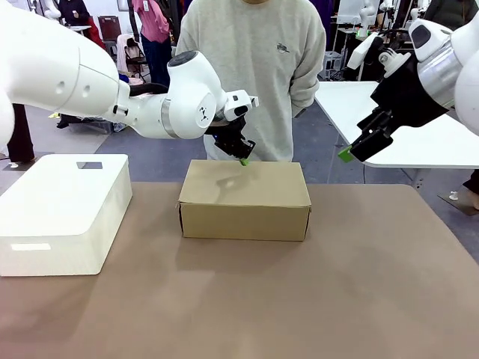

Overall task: Pack the shoes into the box.
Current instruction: Press down on the lid of the Shoes Box.

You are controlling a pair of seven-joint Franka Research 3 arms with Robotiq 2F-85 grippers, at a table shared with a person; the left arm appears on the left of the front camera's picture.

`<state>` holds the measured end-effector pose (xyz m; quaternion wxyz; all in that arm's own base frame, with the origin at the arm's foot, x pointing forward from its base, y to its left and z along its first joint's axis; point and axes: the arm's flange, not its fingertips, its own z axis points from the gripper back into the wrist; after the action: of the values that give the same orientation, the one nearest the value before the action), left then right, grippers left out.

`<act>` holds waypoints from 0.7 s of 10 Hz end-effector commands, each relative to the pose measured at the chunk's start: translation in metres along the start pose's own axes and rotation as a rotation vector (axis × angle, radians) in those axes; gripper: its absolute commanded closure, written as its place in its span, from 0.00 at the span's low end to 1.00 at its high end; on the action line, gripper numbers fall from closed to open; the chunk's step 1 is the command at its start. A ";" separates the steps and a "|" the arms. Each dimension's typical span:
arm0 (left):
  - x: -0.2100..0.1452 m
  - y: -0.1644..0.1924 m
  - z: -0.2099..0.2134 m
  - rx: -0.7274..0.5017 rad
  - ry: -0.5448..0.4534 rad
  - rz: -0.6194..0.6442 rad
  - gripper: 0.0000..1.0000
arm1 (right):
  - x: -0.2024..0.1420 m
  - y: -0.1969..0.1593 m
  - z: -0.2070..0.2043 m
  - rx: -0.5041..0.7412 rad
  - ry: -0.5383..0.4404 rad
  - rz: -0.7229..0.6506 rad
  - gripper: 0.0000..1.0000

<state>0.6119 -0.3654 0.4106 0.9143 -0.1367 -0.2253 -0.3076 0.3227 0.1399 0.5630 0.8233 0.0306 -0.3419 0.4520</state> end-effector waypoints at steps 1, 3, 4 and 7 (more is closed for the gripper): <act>0.006 0.002 -0.010 0.011 0.032 0.028 1.00 | 0.000 0.002 -0.001 -0.010 0.006 -0.015 0.00; 0.001 0.006 -0.024 0.006 0.069 0.046 1.00 | 0.000 0.002 -0.001 -0.010 0.006 -0.015 0.00; -0.001 0.007 -0.025 0.004 0.076 0.051 1.00 | 0.000 0.002 -0.001 -0.010 0.006 -0.015 0.00; -0.003 0.006 0.014 0.092 0.023 0.091 1.00 | 0.000 0.002 -0.001 -0.010 0.006 -0.015 0.00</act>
<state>0.6209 -0.3637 0.4079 0.9262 -0.1334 -0.2114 -0.2821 0.3228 0.1398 0.5629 0.8235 0.0308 -0.3418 0.4518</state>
